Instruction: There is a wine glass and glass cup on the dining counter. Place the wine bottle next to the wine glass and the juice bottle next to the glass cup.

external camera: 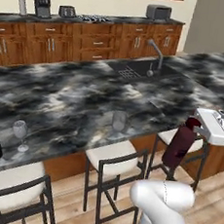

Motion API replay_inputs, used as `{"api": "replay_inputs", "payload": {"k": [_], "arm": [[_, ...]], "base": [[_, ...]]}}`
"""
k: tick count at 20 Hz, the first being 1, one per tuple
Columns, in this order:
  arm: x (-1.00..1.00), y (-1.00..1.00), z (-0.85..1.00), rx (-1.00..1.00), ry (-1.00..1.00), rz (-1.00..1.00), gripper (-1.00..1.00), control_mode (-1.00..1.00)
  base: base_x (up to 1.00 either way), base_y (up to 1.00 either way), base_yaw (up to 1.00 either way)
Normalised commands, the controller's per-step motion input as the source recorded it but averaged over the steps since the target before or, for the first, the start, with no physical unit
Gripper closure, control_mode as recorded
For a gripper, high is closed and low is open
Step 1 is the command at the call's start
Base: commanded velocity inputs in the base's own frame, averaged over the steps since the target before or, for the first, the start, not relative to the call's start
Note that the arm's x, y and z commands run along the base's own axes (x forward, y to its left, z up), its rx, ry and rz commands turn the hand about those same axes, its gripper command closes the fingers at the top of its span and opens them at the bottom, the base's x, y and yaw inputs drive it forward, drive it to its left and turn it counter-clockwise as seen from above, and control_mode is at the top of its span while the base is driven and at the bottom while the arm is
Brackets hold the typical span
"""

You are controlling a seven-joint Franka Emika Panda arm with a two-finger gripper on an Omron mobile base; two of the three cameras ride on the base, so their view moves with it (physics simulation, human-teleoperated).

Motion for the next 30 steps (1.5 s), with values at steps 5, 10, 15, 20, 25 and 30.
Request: {"api": "replay_inputs", "payload": {"k": [5, 10, 15, 20, 25, 30], "arm": [[0.00, 0.00, 0.00, 0.00, 0.00, 0.00, 1.00, 1.00], [0.00, 0.00, 0.00, 0.00, 0.00, 0.00, 1.00, 1.00], [0.02, -0.12, 0.00, 0.00, 0.00, 0.03, 1.00, -1.00], [0.12, -0.93, 0.10, -0.02, -0.09, 0.23, 1.00, -1.00], [0.77, -0.99, 0.04, -0.12, -0.02, 0.14, 1.00, -1.00], [0.97, -0.51, -0.32, -0.21, 0.00, 0.08, 1.00, -1.00]], "base": [[0.55, -0.34, 0.51], [0.51, -0.27, 0.39], [0.14, -0.25, 0.16], [0.00, 0.00, 0.00], [0.00, 0.00, 0.00], [0.00, 0.00, 0.00]]}}
